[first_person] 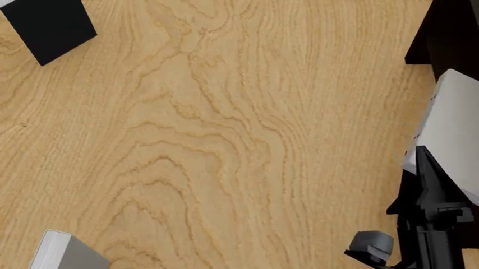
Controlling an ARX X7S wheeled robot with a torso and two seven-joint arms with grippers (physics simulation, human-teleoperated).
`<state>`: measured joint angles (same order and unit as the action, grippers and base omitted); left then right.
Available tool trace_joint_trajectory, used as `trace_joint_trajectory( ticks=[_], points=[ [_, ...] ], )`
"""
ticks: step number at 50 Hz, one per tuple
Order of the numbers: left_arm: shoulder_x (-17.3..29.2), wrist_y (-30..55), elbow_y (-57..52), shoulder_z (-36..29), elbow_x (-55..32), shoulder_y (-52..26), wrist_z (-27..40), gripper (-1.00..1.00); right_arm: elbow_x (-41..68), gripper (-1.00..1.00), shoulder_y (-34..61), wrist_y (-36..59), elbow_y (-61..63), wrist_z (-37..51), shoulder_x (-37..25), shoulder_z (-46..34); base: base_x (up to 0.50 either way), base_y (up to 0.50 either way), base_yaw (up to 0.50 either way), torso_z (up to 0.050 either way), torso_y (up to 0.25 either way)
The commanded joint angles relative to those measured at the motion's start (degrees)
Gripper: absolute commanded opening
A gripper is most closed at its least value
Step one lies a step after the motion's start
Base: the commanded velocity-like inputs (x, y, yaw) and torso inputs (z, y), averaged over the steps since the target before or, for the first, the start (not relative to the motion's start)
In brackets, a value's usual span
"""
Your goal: Pick up the book on the right and place it on the cabinet shelf.
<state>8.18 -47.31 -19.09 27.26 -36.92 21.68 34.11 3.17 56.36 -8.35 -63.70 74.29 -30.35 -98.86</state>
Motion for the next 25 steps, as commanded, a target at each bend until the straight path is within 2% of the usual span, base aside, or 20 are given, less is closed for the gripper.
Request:
trace_joint_trajectory(
  ticks=[1, 9, 25],
  points=[
    [0.0, -0.1, 0.1, -0.1, -0.1, 0.1, -0.1, 1.0, 10.3, 1.0, 2.5, 5.1, -9.3, -21.7, 4.9, 2.9, 0.02, 0.0, 0.01, 0.0, -0.019],
    [0.1, -0.1, 0.2, -0.2, -0.1, 0.0, -0.1, 1.0, 8.9, 1.0, 3.4, 8.5, -1.8, -20.3, 2.5, 1.8, 0.02, 0.0, 0.01, 0.0, -0.017],
    [0.1, -0.2, 0.2, 0.0, -0.3, 0.2, 0.0, 1.0, 5.5, 1.0, 5.7, 10.9, 7.8, -19.7, 2.0, -0.6, 0.01, 0.0, 0.01, 0.0, -0.016]
  ],
)
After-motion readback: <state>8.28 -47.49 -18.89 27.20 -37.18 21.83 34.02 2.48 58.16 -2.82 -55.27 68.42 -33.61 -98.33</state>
